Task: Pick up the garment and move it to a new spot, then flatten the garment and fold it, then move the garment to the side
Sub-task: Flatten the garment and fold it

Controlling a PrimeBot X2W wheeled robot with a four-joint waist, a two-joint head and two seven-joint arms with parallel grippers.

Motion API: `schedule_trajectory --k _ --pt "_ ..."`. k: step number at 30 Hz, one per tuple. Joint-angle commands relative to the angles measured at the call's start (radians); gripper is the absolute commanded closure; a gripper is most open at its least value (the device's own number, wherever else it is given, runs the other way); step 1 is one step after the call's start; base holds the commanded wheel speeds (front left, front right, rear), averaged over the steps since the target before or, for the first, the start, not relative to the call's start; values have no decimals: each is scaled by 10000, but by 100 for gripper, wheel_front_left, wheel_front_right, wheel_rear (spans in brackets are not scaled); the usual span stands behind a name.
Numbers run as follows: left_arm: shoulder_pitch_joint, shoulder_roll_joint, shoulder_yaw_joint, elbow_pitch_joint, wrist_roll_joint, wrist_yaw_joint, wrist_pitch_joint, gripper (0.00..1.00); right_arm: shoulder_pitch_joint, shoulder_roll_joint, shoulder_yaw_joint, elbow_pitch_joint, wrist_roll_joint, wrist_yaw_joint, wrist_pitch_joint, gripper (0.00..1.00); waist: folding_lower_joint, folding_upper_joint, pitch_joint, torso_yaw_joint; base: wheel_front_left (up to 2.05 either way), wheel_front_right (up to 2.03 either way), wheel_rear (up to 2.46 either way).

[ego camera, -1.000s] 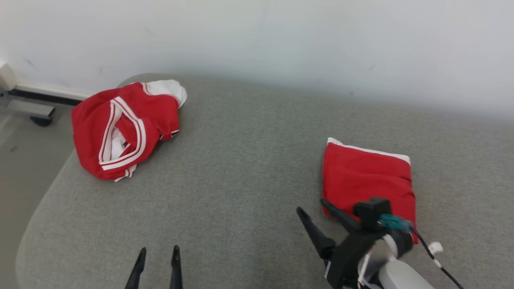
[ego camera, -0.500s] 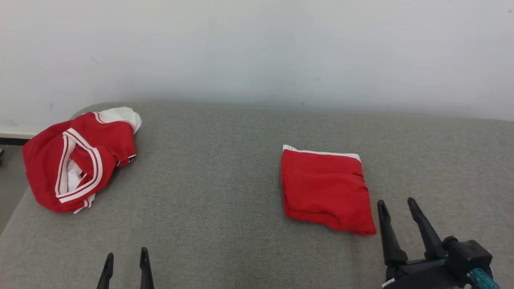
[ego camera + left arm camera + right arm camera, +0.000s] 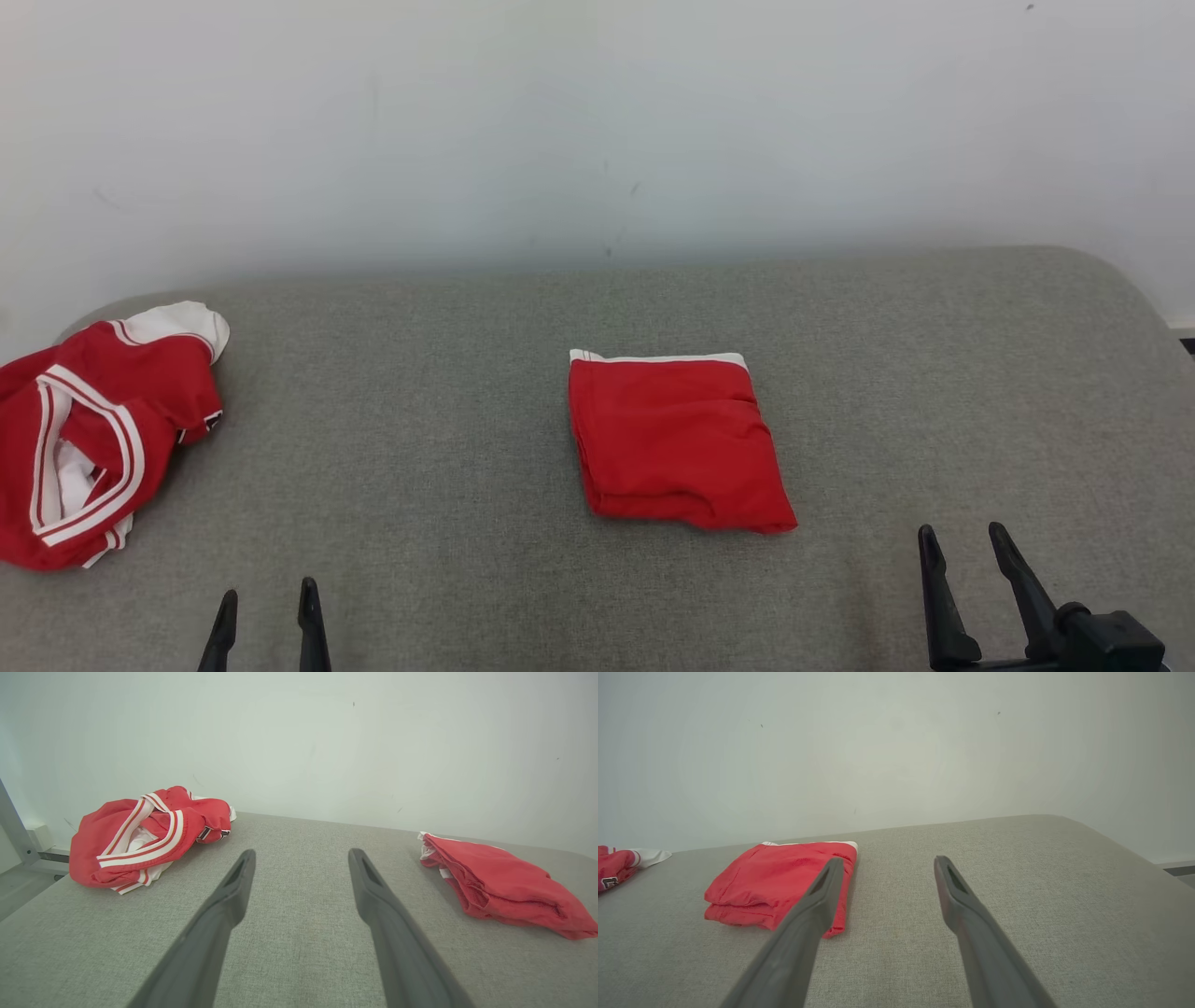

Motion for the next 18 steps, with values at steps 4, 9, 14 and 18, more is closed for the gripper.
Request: schedule_trajectory --k 4,9,14,18 --pt "147 -6 114 161 21 -120 -32 0 28 -184 107 245 50 -24 -130 0 1 0 -227 -258 0 0 0" --pt "296 -6 174 375 95 -210 -32 0 -52 -213 233 445 -3 -24 -213 0 1 0 -283 -303 0 0 0" --pt "409 -9 279 560 163 -301 -32 0 -162 -309 590 596 133 -24 -245 0 1 0 -267 -255 0 0 0" --pt "504 -9 270 526 138 -247 -32 0 -191 -314 671 654 203 -24 -266 0 1 0 -248 -195 0 0 0"
